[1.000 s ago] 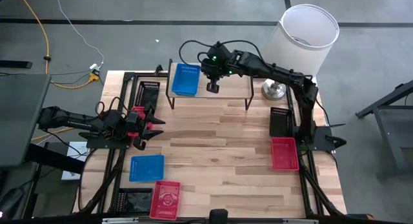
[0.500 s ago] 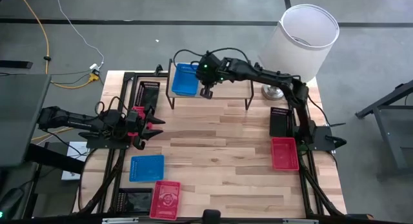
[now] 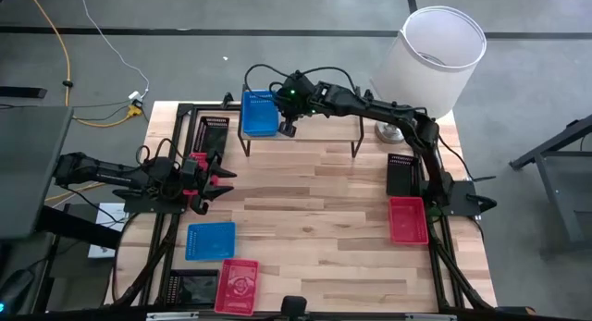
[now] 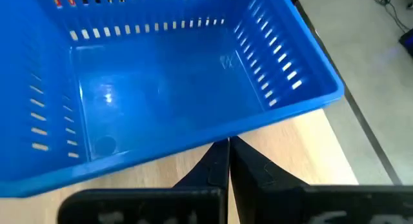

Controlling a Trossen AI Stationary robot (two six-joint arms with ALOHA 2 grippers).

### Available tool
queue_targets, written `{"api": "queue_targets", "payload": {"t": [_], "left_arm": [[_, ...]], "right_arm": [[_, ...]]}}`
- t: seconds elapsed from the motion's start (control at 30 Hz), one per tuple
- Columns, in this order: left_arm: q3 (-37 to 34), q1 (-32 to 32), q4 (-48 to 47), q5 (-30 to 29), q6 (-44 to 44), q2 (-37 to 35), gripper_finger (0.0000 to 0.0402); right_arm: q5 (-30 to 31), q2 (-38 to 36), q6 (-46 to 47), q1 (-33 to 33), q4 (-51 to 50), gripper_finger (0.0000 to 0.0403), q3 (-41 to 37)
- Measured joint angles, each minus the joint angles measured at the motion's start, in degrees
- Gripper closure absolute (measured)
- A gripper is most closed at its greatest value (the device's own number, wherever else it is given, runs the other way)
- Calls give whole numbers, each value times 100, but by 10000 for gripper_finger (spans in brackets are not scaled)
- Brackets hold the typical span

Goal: Stack baskets on shelf by color
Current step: Stack the top blue bin on top of the blue bin on the shelf, then stack the blue bin on top of the blue bin on the shelf

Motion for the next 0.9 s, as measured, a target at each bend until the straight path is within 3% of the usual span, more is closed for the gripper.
{"api": "queue_targets", "payload": {"t": [0.27, 0.63, 0.9], "left_arm": [[0, -2, 1, -221, -2, -1, 232], [0, -2, -2, -270, -30, 2, 232], [0, -3, -1, -273, -104, -1, 232]], "right_arm": [[-447, -8, 481, 9, 149, 403, 2], [-492, -16, 591, 127, -76, 403, 2], [-351, -378, 335, 166, -1667, 403, 9]]}}
